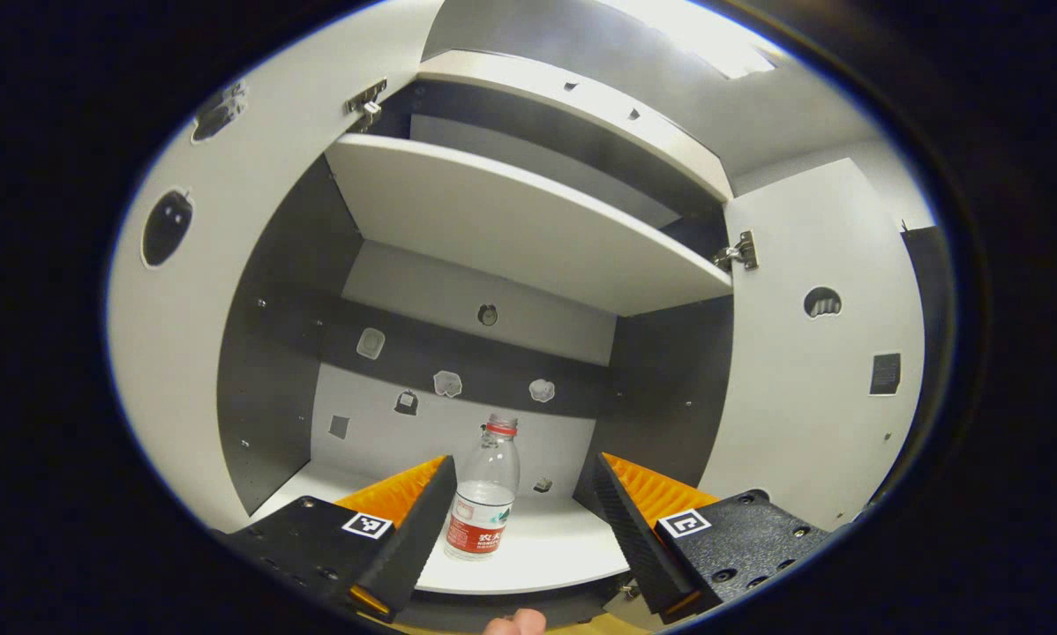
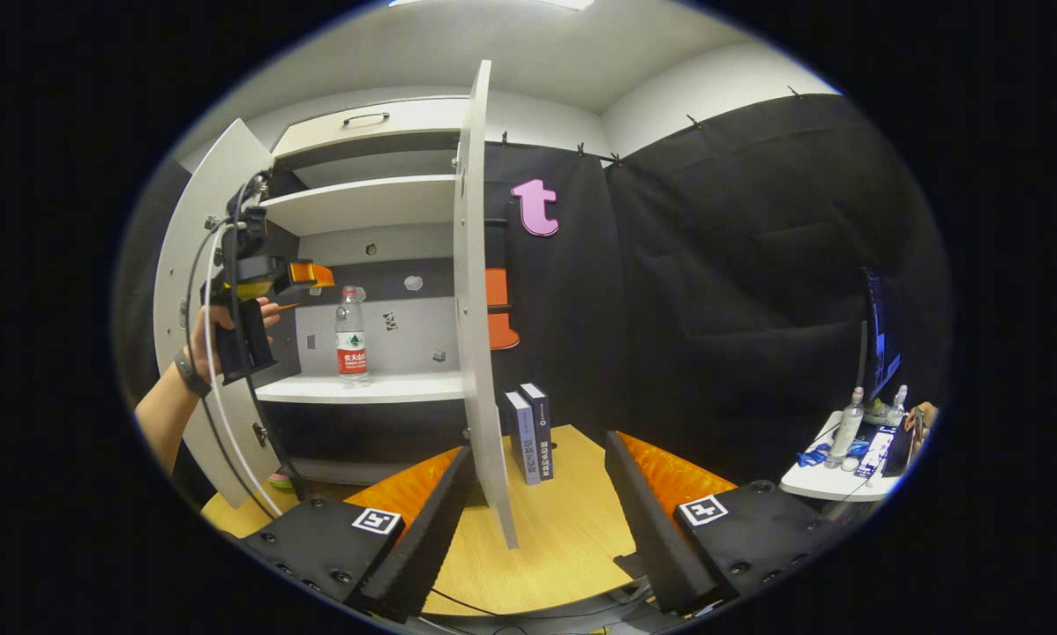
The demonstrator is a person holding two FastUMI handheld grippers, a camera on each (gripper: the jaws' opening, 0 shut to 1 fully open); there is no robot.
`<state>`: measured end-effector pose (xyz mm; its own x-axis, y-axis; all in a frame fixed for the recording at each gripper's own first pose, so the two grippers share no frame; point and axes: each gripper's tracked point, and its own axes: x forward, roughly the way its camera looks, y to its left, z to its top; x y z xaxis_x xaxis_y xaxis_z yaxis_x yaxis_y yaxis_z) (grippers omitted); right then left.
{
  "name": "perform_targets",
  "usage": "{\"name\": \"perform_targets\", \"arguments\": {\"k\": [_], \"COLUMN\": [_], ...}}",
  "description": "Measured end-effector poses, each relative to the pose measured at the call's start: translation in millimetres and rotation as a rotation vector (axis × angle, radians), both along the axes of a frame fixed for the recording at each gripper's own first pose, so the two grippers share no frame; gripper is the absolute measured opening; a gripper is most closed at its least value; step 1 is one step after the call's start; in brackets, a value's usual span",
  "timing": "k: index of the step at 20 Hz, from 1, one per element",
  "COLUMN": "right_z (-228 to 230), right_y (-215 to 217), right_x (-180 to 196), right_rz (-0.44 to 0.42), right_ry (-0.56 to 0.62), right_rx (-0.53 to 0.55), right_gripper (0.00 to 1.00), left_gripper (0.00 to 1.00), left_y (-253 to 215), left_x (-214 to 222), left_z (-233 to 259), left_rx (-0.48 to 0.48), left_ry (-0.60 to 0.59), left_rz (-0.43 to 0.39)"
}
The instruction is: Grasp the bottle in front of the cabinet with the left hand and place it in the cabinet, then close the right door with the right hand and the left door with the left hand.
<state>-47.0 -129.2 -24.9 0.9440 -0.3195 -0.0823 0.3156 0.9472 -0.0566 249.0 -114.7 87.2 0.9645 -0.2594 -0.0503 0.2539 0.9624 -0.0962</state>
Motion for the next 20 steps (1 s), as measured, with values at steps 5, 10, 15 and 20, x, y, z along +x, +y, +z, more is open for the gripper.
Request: {"name": "perform_targets", "arguments": {"k": [5, 10, 15, 20], "right_z": [1, 4, 1, -5], "right_y": [24, 45, 54, 60], "right_x": [15, 26, 33, 39], "right_rz": [0.068, 0.132, 0.161, 0.168], "right_ry": [-0.009, -0.018, -0.021, -0.024], "right_rx": [0.021, 0.032, 0.034, 0.045], "right_gripper": [0.98, 0.89, 0.89, 0.89], "left_gripper": [0.94, 0.94, 0.95, 0.95], "left_y": [8, 28, 70, 74], "left_x": [-47, -105, -165, -211], "left_z": [28, 34, 0, -45], "left_rx": [-0.060, -0.061, 0.012, 0.027], "left_ry": [-0.076, -0.103, -0.097, -0.060], "left_rz": [-0.052, -0.029, 0.083, 0.088]}}
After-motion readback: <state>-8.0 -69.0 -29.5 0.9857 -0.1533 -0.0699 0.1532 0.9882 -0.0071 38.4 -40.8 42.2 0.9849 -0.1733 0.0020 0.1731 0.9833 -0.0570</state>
